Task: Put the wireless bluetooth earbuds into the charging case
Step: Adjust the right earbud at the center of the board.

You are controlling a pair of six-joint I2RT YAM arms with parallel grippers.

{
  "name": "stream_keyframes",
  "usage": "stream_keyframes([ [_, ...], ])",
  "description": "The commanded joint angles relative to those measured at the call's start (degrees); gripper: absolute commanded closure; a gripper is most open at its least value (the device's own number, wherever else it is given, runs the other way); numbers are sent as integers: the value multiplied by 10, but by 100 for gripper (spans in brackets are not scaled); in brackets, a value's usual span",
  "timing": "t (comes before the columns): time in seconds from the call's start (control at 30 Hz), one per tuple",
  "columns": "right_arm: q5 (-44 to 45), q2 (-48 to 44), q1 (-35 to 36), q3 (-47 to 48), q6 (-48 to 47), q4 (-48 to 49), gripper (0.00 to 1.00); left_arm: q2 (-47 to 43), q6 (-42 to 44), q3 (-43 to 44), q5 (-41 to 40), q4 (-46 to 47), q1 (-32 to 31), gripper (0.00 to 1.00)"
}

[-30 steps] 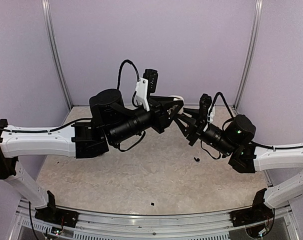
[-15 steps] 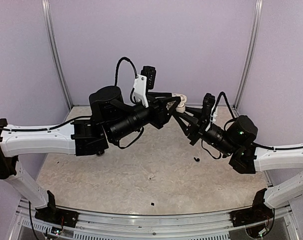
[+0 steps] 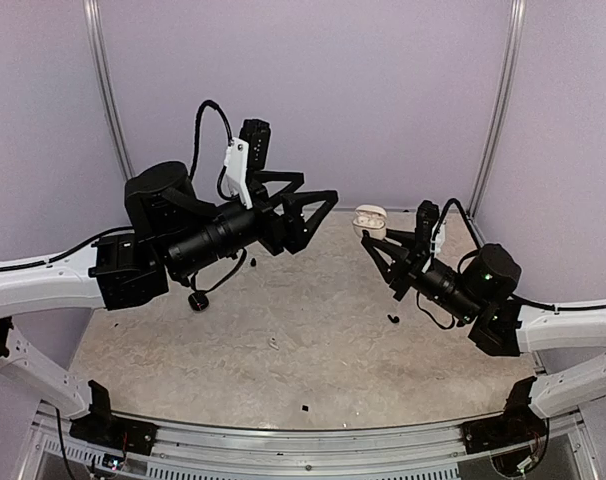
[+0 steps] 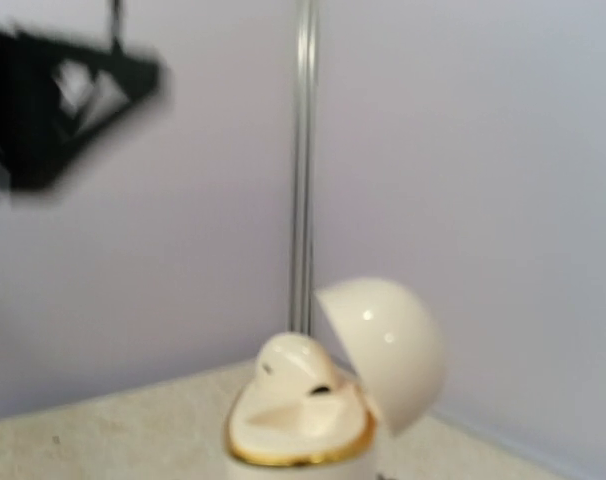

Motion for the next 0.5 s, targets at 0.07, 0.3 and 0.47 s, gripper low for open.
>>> stream_keyframes([
  [0.07,-2,-39,-22,-26,31,-43,100,-71,-100,-84,-19,-156,45,22],
  [0.3,-23,-73,-34,-25,23,-99,100,-78,-212,-140,-4,-391,114,38],
  [0.47,-32,-82,-35,-27,23,-124,100,-61,-273,-215,41,-384,120,46],
])
